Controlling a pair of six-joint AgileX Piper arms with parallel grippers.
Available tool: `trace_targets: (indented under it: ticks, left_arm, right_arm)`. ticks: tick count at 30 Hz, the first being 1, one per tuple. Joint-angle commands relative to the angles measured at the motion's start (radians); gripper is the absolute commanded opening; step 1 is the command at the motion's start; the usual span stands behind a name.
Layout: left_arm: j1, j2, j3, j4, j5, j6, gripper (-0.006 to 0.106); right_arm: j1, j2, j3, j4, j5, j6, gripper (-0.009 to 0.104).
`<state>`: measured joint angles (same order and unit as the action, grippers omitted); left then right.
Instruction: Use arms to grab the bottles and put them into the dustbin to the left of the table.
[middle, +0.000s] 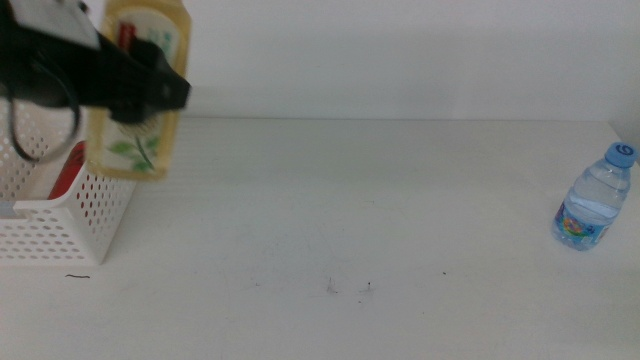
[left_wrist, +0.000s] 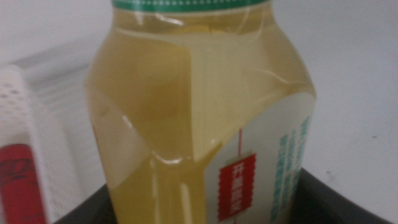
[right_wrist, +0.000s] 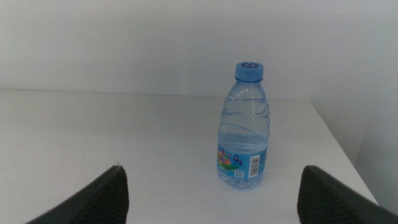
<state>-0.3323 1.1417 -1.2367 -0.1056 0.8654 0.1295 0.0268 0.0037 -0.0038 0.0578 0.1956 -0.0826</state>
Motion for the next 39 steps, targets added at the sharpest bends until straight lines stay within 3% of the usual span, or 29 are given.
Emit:
trace_targets:
  ticks: [1,12,25,39]
  left_arm:
    - [0.03,0.007,-0.072,0.001,-0.009,0.035,0.018]
    - [0.211,0.162,-0.26,-0.001,0.139,0.098,0.018]
    - [0.457,0.411,-0.486,-0.141,0.283,0.265,0.018]
    - [0.596,0.684,-0.639,-0.14,0.356,0.292,0.018]
  right_arm:
    - [-0.007,-0.004,0.004,-0.004,-0.01,-0.004,0.083]
    - [-0.007,-0.004,0.004,-0.004,-0.01,-0.004,0.083]
    - [-0.007,-0.004,0.004,-0.004,-0.01,-0.004,0.083]
    - [-0.007,-0.004,0.004,-0.004,-0.01,-0.004,0.083]
